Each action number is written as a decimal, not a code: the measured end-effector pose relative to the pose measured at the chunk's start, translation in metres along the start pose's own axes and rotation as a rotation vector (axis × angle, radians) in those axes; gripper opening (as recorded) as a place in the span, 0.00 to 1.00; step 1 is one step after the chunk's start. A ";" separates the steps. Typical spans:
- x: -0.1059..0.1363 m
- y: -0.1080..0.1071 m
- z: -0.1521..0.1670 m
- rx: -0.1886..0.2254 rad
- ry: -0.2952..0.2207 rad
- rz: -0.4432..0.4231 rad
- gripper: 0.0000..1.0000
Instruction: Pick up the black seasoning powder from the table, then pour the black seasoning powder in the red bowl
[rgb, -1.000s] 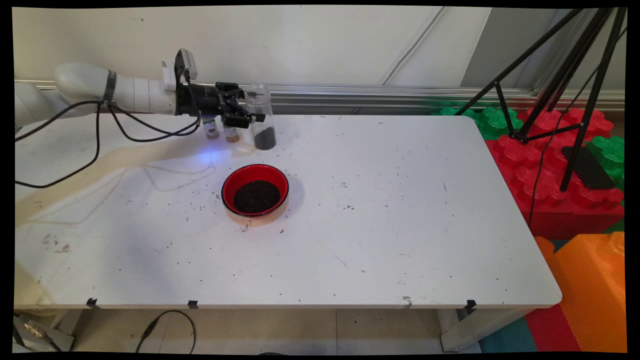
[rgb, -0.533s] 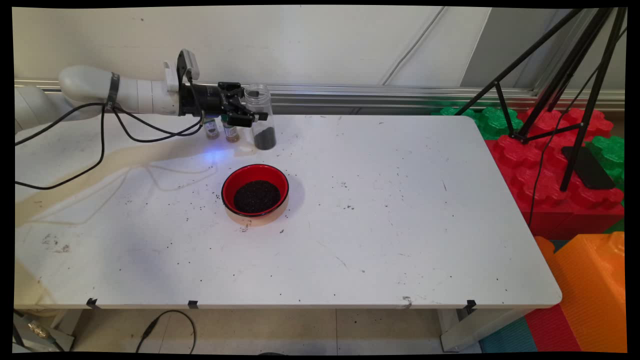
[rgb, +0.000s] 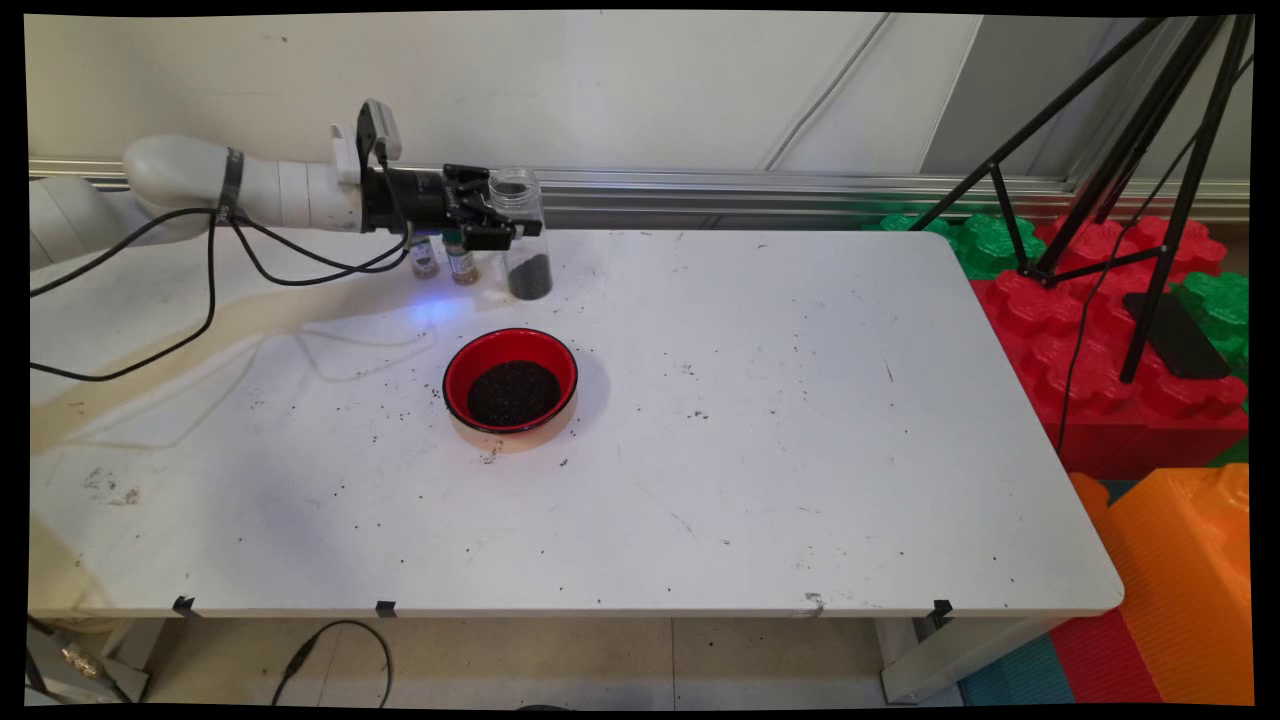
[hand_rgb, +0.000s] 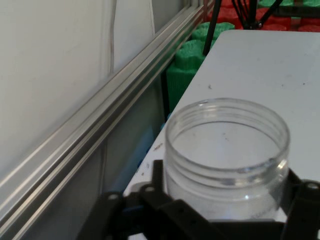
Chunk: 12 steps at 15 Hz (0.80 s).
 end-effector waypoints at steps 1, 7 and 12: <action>0.000 0.000 0.000 0.000 0.001 0.001 0.00; -0.001 0.001 0.001 -0.005 0.008 0.007 0.00; 0.002 0.002 -0.002 -0.015 0.021 0.014 0.00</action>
